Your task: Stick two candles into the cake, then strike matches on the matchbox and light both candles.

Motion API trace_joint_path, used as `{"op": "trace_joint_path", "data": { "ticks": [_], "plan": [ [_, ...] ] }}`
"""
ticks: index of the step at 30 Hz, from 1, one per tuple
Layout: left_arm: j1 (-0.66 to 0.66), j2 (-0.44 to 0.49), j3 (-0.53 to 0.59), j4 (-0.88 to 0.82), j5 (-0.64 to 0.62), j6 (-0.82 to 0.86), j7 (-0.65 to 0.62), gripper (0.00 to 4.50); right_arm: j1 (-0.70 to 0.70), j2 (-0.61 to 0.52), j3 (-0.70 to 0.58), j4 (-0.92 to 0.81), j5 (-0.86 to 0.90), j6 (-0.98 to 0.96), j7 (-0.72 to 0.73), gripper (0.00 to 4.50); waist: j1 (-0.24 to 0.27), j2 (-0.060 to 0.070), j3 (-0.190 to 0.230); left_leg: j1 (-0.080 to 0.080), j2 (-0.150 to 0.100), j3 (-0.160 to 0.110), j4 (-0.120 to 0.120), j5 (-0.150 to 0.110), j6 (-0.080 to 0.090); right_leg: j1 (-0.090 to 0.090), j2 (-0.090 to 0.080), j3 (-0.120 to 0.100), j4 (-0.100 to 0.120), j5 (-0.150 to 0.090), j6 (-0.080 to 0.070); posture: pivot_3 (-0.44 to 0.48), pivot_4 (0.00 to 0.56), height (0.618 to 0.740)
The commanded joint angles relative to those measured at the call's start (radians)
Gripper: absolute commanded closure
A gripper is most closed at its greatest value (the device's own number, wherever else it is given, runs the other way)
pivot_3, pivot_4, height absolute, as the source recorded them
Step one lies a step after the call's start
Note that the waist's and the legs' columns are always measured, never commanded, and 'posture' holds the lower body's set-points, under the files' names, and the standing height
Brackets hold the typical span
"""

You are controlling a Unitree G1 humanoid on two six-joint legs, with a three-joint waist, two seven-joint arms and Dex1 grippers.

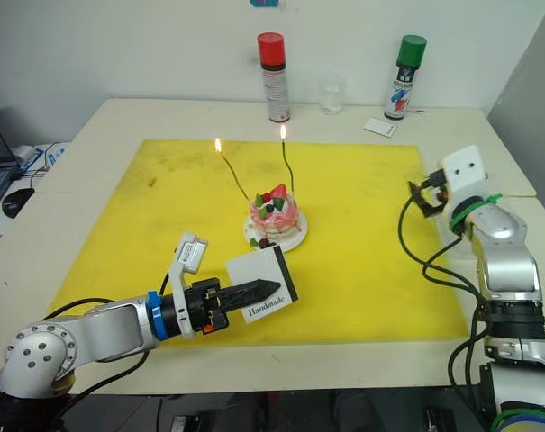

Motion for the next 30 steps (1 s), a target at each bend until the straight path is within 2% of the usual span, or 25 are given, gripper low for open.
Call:
{"op": "trace_joint_path", "data": {
  "ticks": [1, 7, 12, 20, 24, 30],
  "plan": [
    [-0.019, 0.023, -0.017, 0.010, 0.021, 0.043, -0.055, 4.50, 0.013, -0.049, 0.051, -0.122, 0.123, -0.004, 0.244, 0.04, 0.001, 0.000, 0.000, 0.000, 0.000, 0.000, 0.000, 0.000, 0.000, 0.000, 0.000, 0.000, 0.000, 0.000, 0.000, 0.000, 0.150, 0.740],
    [-0.081, 0.005, -0.048, 0.104, 0.048, 0.078, -0.071, 4.50, 0.114, -0.138, 0.098, -0.285, 0.310, 0.024, 0.563, 0.04, 0.009, 0.000, 0.000, -0.001, 0.000, -0.002, 0.000, 0.000, 0.000, 0.000, 0.000, -0.002, -0.001, 0.000, 0.000, 0.000, 0.150, 0.740],
    [-0.139, -0.049, -0.085, 0.202, 0.004, 0.091, 0.000, 4.50, 0.176, -0.181, 0.156, -0.377, 0.316, -0.073, 0.698, 0.04, 0.003, 0.000, 0.000, 0.000, 0.000, -0.001, 0.000, 0.000, 0.000, 0.000, 0.000, -0.002, -0.001, -0.003, 0.004, 0.000, 0.150, 0.740],
    [-0.215, -0.122, -0.158, 0.338, -0.058, 0.141, 0.109, 4.50, 0.165, -0.149, 0.216, -0.438, 0.288, -0.095, 0.676, 0.04, 0.003, 0.000, 0.000, 0.000, 0.000, -0.002, 0.001, 0.000, 0.000, 0.001, 0.000, -0.002, 0.000, -0.002, 0.005, 0.000, 0.150, 0.740],
    [-0.247, -0.135, -0.176, 0.392, -0.092, 0.172, 0.142, 4.50, 0.162, -0.141, 0.222, -0.432, 0.282, -0.100, 0.660, 0.04, 0.003, 0.000, 0.000, 0.000, 0.000, -0.002, 0.001, 0.000, 0.000, 0.001, 0.000, -0.002, 0.000, -0.002, 0.004, 0.000, 0.150, 0.740],
    [-0.297, -0.142, -0.183, 0.473, -0.079, 0.227, 0.154, 4.50, 0.169, -0.133, 0.223, -0.422, 0.273, -0.110, 0.642, 0.04, 0.003, 0.000, 0.000, 0.000, 0.000, -0.002, 0.001, 0.000, 0.000, 0.001, 0.000, -0.002, 0.000, -0.002, 0.004, 0.000, 0.150, 0.740]
  ]
}}
